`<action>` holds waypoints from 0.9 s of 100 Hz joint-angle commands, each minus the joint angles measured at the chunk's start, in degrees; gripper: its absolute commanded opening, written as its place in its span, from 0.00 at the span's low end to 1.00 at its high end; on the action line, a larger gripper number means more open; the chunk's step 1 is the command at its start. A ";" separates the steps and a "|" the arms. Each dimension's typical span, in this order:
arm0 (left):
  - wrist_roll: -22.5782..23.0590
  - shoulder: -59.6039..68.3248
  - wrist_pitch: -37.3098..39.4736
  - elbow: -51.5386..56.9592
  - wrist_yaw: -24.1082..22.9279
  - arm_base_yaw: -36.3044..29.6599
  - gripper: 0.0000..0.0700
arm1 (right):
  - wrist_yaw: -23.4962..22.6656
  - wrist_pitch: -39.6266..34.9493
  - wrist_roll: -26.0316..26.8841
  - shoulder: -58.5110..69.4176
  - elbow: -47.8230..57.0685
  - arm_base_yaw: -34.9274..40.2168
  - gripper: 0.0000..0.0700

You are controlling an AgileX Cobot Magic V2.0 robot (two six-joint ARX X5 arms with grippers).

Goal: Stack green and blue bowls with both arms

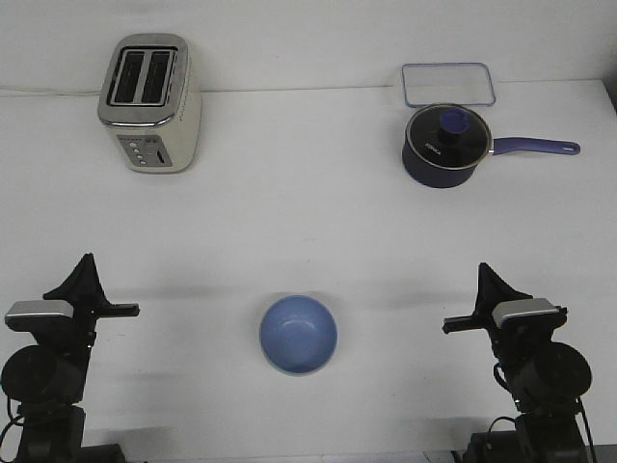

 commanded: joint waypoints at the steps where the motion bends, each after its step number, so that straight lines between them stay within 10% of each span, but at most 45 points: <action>1: -1.66 0.33 0.68 0.70 0.02 0.24 0.02 | 1.05 0.35 0.57 0.00 -0.33 -0.13 0.00; 90: -1.33 -2.75 -1.60 0.59 -0.59 -0.39 0.02 | 4.22 0.37 1.14 -0.13 -0.28 -0.17 0.00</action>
